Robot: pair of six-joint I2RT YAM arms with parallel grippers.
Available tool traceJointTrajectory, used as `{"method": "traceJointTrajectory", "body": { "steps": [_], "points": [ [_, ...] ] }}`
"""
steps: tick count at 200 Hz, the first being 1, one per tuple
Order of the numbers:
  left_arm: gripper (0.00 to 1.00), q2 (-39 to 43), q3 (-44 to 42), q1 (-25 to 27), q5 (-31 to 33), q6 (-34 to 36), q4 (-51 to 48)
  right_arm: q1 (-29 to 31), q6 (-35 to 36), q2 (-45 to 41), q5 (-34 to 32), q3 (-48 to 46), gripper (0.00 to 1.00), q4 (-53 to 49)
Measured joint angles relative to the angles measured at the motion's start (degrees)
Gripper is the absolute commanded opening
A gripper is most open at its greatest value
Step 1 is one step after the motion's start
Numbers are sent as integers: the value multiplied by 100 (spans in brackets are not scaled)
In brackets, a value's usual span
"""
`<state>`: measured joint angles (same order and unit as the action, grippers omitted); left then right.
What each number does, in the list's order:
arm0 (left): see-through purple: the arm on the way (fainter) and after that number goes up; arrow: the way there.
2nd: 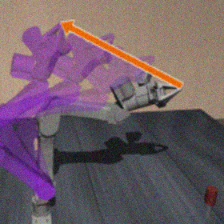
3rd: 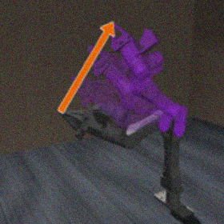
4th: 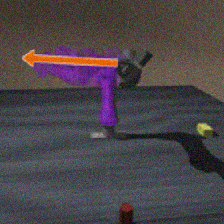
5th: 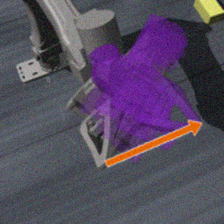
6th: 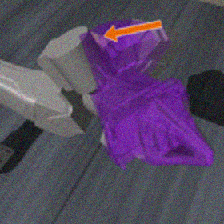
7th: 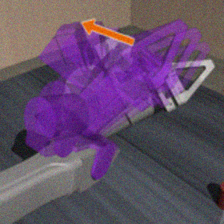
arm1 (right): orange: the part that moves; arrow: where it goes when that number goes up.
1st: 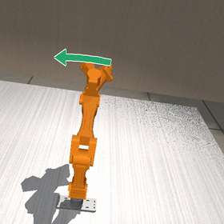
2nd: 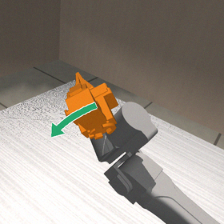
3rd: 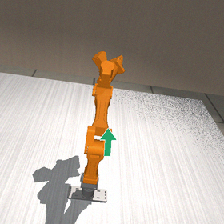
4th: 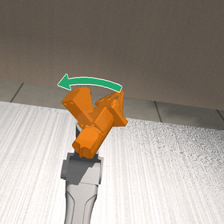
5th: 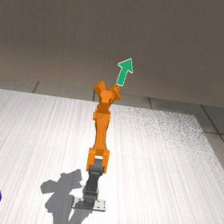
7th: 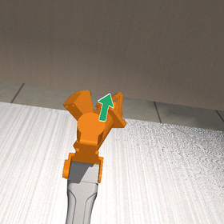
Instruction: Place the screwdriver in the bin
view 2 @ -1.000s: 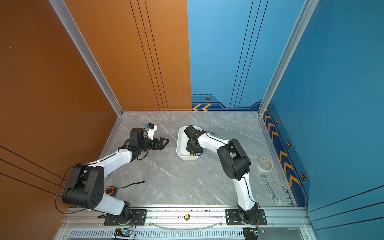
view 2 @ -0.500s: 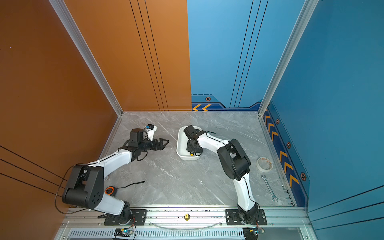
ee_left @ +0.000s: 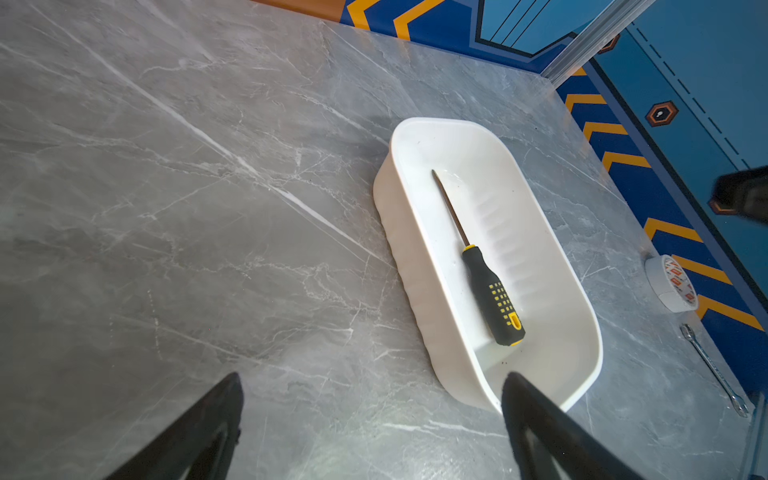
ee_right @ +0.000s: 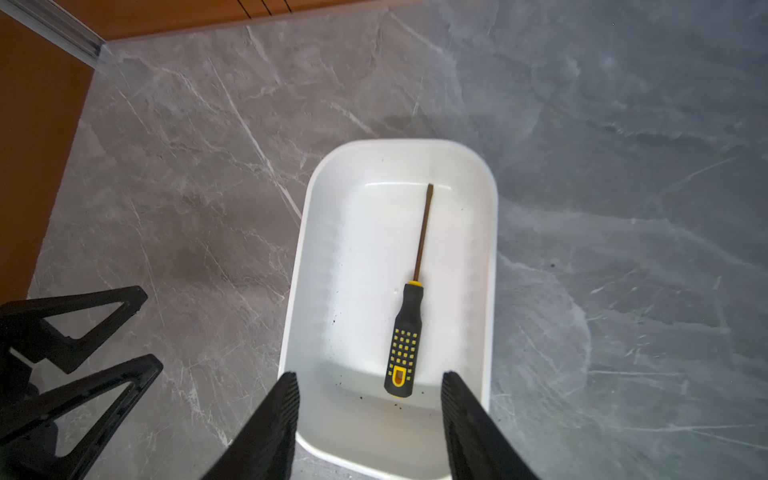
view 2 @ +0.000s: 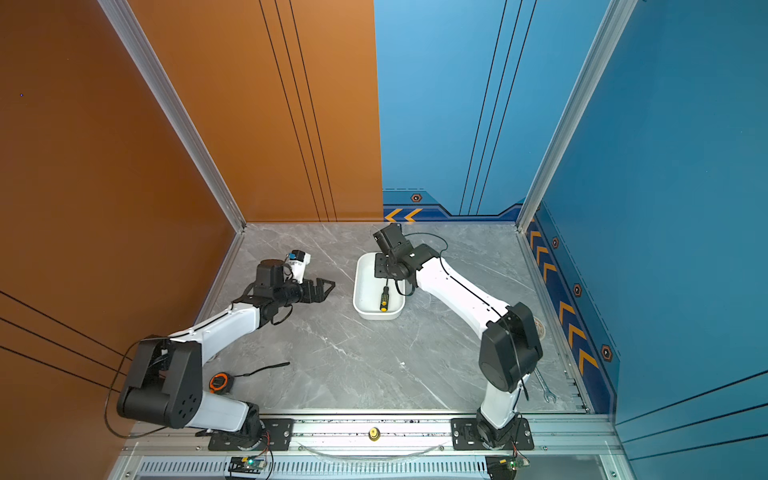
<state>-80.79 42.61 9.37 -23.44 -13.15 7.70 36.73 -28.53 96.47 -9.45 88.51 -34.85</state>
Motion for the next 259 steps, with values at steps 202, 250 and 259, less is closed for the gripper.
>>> {"method": "traceJointTrajectory", "body": {
  "steps": [202,250,259],
  "points": [
    [98,1279,-2341,-1222,2872,933,2409,-3161,2767,-1211,-120,-6465,64,7490],
    [98,2,-2358,-1349,2168,977,3834,-3314,2715,-837,-105,-6767,66,8391],
    [98,-247,-2363,-1346,2026,1016,4059,-3333,2706,-828,-94,-6773,66,8478]
  ]
}}
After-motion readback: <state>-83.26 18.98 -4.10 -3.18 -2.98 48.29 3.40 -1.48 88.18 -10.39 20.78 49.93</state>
